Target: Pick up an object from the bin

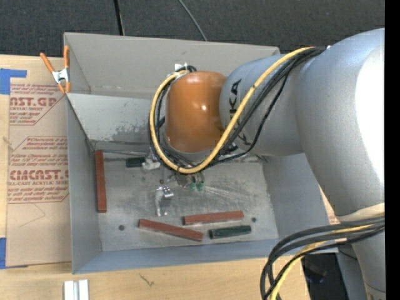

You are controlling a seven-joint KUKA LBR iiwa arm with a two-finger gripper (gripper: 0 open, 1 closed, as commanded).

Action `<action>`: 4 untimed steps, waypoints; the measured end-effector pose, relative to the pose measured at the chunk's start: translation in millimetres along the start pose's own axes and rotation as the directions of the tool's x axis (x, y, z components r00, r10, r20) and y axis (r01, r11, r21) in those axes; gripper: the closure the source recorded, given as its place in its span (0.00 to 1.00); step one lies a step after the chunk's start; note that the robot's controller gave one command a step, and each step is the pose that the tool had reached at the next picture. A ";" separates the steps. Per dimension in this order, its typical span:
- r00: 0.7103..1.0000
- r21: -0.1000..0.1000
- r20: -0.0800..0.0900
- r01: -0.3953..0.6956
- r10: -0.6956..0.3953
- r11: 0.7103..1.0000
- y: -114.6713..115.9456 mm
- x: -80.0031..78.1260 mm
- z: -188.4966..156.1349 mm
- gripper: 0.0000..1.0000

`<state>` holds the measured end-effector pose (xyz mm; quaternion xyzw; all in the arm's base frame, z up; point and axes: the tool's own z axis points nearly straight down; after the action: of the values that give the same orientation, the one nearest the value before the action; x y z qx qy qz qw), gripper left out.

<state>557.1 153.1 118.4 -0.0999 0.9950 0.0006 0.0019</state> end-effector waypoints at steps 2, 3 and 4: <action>1.000 -0.010 0.013 -0.002 0.002 1.000 -21.7 57.7 38.3 1.00; 1.000 -0.005 0.026 -0.005 0.005 1.000 -25.3 55.4 40.4 0.00; 1.000 -0.005 0.022 -0.006 0.006 1.000 -25.8 56.4 40.8 0.00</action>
Offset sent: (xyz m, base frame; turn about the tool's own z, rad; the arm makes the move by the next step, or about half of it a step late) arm -0.0573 -0.0408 -0.0484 0.0046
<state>507.1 116.7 77.3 -0.0968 0.9952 0.0041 0.0125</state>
